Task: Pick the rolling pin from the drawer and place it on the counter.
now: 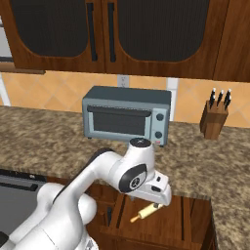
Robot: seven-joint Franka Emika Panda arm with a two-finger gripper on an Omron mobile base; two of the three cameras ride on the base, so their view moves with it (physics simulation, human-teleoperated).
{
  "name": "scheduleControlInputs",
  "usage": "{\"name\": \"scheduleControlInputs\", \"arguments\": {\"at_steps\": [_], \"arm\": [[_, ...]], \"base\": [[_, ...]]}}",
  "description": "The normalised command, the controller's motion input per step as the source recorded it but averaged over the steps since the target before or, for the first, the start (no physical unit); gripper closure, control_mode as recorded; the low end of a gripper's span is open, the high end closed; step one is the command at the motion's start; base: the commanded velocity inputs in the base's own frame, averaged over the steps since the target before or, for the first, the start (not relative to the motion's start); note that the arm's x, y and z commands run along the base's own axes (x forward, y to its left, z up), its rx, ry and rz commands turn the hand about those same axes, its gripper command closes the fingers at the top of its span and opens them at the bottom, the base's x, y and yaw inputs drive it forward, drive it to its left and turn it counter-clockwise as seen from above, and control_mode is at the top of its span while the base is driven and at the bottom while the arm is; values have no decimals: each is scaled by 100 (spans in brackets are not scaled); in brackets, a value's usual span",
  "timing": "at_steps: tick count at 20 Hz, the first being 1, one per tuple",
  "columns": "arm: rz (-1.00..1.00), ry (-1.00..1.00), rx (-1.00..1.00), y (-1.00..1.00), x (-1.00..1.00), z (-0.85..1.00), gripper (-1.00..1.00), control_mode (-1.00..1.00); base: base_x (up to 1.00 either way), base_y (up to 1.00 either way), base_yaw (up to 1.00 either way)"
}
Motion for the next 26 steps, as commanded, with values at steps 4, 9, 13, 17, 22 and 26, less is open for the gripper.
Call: {"name": "scheduleControlInputs", "arguments": {"at_steps": [4, 9, 13, 17, 22, 26], "arm": [[0, 3, 0, -10, 0, -65, -100, -100], [0, 4, 0, -7, 0, -68, -100, -100], [0, 0, 0, -7, -1, -54, -100, -100], [0, 0, 0, -12, -1, -48, -100, -100], [0, 0, 0, -19, 0, -34, -100, -100], [0, 0, 0, -26, -4, -27, -100, -100]], "base": [[0, 0, 0], [0, 0, 0], [0, 0, 0], [0, 0, 0], [0, 0, 0], [0, 0, 0]]}}
